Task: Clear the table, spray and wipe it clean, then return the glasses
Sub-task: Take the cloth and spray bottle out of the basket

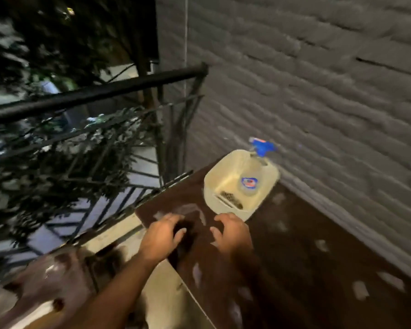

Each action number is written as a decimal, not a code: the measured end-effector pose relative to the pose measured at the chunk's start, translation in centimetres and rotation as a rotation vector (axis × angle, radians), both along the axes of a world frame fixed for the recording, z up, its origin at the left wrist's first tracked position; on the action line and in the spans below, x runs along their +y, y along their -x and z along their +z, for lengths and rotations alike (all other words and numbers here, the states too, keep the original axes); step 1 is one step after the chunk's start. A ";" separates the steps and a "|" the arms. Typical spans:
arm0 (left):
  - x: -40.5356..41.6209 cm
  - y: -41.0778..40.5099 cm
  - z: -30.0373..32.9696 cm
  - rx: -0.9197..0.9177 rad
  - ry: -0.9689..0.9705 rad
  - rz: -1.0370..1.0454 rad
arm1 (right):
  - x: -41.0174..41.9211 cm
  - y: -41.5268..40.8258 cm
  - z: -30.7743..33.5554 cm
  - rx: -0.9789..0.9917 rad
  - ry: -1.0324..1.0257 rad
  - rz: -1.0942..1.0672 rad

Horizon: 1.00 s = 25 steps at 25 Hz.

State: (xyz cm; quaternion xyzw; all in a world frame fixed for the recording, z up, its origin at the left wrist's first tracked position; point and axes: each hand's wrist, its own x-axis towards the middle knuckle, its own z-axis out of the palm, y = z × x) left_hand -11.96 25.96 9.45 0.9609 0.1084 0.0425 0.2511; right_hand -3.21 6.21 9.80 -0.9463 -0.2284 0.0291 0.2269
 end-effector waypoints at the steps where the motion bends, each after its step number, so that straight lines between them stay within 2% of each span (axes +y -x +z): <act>1: -1.6 -2.0 0.8 -0.006 0.015 -0.013 | -2.1 -1.0 0.3 0.018 -0.023 -0.064; 4: -4.4 -7.4 2.9 0.017 0.049 -0.047 | -5.9 -3.6 0.8 0.070 -0.113 -0.235; 7: -4.0 -13.1 3.8 0.111 0.059 -0.051 | -7.1 -6.1 0.5 0.174 -0.268 -0.419; 12: -1.2 -21.3 1.4 0.256 0.109 -0.047 | -6.3 -9.7 -1.8 0.414 -0.428 -0.757; 17: -1.2 -25.8 -1.3 0.372 0.126 -0.084 | -3.8 -12.8 -3.6 0.508 -0.471 -0.829; 21: -1.3 -26.7 -1.9 0.327 0.064 -0.065 | -3.1 -13.5 -4.2 0.535 -0.510 -0.957; 25: -2.6 -26.1 -1.3 0.302 0.043 -0.092 | -4.3 -12.3 -4.7 0.493 -0.600 -0.993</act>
